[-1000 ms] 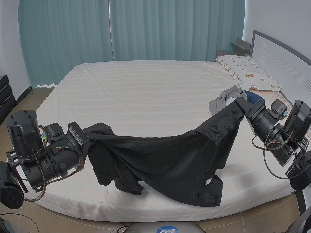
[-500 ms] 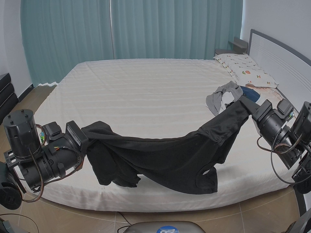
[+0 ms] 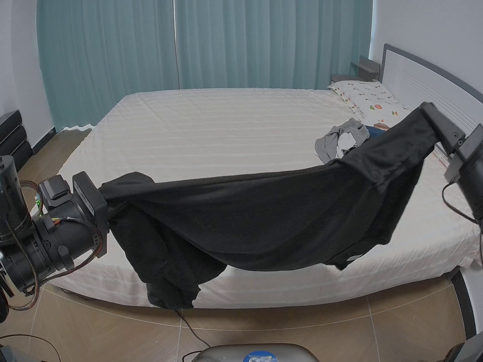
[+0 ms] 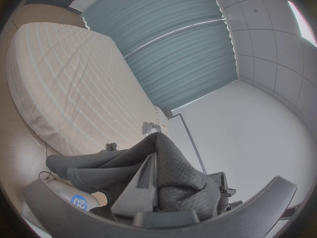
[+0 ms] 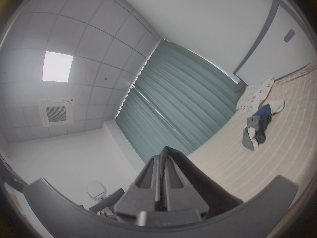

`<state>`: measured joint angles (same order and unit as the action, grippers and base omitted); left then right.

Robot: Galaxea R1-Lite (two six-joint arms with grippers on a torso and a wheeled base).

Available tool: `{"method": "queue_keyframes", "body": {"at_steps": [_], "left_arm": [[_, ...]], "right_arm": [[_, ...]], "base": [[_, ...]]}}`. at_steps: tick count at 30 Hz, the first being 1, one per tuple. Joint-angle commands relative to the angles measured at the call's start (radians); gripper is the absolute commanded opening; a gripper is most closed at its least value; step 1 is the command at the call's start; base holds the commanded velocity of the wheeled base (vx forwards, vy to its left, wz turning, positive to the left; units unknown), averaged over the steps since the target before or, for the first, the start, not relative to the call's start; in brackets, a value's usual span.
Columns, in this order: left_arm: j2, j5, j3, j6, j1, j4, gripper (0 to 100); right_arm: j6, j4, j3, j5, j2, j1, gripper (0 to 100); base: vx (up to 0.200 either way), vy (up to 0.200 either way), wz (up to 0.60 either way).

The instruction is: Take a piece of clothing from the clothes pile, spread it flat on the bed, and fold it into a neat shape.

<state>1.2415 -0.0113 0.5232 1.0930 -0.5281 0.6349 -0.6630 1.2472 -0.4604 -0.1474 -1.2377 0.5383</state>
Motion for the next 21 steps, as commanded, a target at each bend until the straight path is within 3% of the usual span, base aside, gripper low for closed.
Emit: {"method": "queue_keyframes", "body": {"at_steps": [1,8,14,21], "left_arm": [[-0.008,0.002,0.017,0.005,0.011,-0.007,0],[0.072,-0.006,0.017,0.027,0.033,-0.001,0],[0.171,-0.045,0.026,0.084,0.059,0.002,0],[0.223,-0.064,0.032,0.093,0.066,0.003,0]], "right_arm": [[-0.004,-0.051,-0.027,0.0,0.05,-0.029,0],[-0.018,-0.043,-0.067,-0.015,-0.026,-0.095,0],[-0.096,-0.042,-0.07,-0.011,-0.134,-0.141,0],[-0.127,0.02,-0.078,-0.007,-0.298,-0.182,0]], "base": [[0.0,0.0,0.0],[0.0,0.0,0.0],[0.0,0.0,0.0],[0.2,0.0,0.0]]}}
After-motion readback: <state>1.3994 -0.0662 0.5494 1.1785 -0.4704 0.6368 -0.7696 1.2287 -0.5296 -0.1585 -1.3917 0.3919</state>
